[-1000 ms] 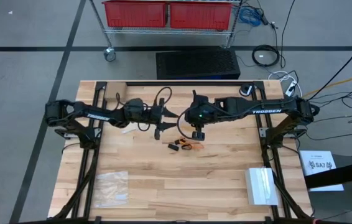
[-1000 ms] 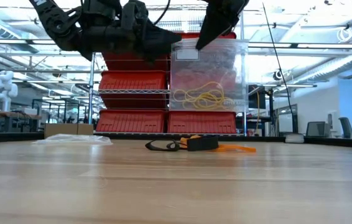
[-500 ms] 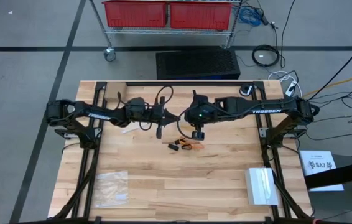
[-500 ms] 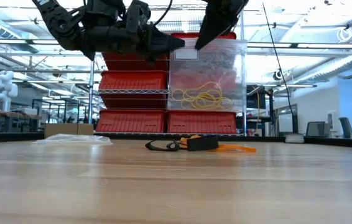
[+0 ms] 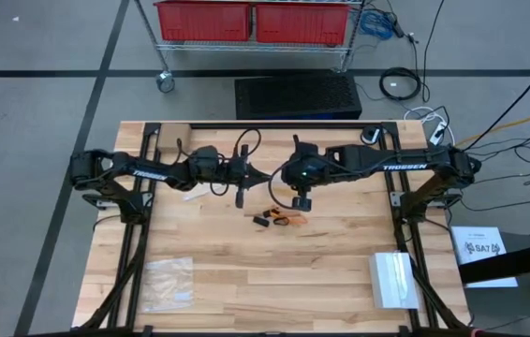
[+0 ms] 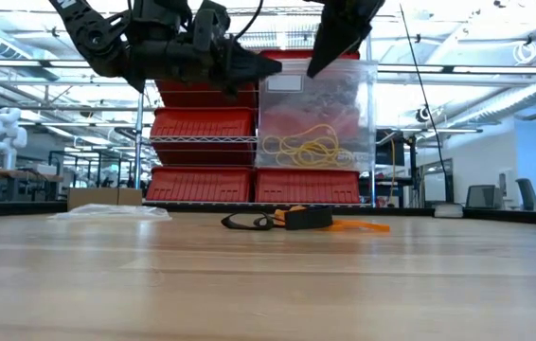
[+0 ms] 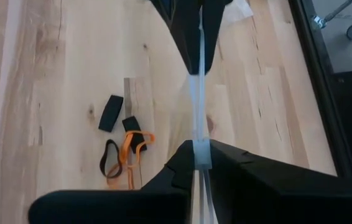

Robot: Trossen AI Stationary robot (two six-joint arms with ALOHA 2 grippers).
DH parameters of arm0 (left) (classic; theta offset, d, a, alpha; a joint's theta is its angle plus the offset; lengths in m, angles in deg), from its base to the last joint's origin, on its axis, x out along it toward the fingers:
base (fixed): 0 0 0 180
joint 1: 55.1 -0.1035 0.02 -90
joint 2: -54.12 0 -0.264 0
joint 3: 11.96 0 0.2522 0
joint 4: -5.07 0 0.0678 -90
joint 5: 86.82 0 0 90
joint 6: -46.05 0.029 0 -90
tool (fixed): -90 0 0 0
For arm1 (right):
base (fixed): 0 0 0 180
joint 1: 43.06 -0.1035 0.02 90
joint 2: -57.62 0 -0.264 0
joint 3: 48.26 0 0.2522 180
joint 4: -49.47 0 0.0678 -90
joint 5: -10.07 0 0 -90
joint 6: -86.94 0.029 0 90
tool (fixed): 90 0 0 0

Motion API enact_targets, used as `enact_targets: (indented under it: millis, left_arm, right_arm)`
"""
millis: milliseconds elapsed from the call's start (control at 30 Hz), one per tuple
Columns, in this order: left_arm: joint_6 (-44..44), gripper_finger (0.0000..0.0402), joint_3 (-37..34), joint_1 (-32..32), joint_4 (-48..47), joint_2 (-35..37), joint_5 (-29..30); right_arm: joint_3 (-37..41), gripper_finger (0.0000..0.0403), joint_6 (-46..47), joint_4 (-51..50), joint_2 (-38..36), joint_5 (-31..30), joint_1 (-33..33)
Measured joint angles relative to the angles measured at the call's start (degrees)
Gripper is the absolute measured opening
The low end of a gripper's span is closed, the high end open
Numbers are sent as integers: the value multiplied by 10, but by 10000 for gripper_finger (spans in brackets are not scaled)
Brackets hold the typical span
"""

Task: Sort rubber bands
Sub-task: Close the transparent zip bag

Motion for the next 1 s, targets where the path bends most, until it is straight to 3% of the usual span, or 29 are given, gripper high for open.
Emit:
enact_targets:
  millis: [1000]
  left_arm:
    - [13, 0, -1, 0, -38, 0, 14]
  right_arm:
    - [1, 19, 75, -154, -1, 0, 0]
